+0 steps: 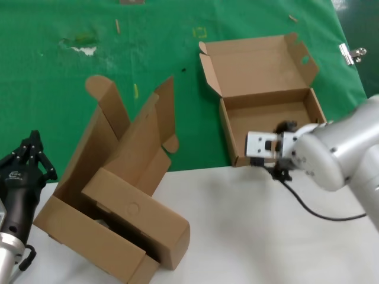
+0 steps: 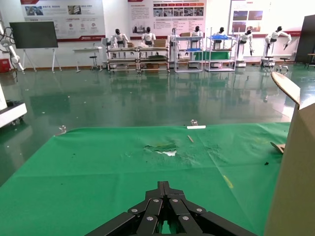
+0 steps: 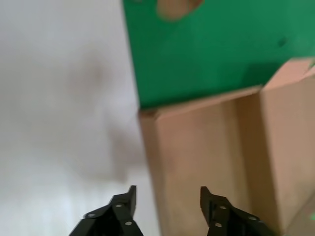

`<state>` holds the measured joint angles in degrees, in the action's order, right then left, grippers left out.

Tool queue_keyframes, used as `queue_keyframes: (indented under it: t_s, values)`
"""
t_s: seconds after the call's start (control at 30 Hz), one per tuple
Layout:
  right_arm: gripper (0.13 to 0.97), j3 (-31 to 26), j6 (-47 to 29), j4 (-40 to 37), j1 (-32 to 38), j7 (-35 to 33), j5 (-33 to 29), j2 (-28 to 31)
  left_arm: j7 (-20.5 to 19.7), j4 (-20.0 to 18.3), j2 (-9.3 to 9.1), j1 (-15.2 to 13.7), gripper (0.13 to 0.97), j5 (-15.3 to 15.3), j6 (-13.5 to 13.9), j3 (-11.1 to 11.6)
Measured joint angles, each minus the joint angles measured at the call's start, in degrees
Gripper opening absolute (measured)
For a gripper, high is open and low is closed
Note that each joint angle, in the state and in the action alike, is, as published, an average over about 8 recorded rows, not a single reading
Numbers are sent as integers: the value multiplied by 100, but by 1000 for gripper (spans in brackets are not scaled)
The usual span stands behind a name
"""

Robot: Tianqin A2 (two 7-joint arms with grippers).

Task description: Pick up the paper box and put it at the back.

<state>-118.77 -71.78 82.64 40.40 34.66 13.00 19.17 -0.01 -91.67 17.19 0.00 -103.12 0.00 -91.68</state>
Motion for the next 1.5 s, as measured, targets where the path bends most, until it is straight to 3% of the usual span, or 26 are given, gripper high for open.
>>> queue_keyframes:
  t_s: [0.13,0.27,0.53,0.97,1.13,1.37,1.5]
  values:
    - [488,349,-186,627,17,-27,476,167,0,0,0,0,140,0,0,0]
    - [488,799,-283,1294,-41,91,852,382,0,0,0,0,140,0,0,0]
    - [702,1827,-105,2353,-517,440,1398,730,0,0,0,0,140,0,0,0]
    - [889,2005,821,2237,-993,-17,2375,630,0,0,0,0,180,0,0,0]
    - [943,2058,1297,2137,-1221,-277,2872,568,0,0,0,0,246,0,0,0]
    - [960,2133,1970,1996,-1547,-642,3575,480,0,0,0,0,286,0,0,0]
    - [966,2176,2363,1913,-1732,-855,3986,429,0,0,0,0,372,0,0,0]
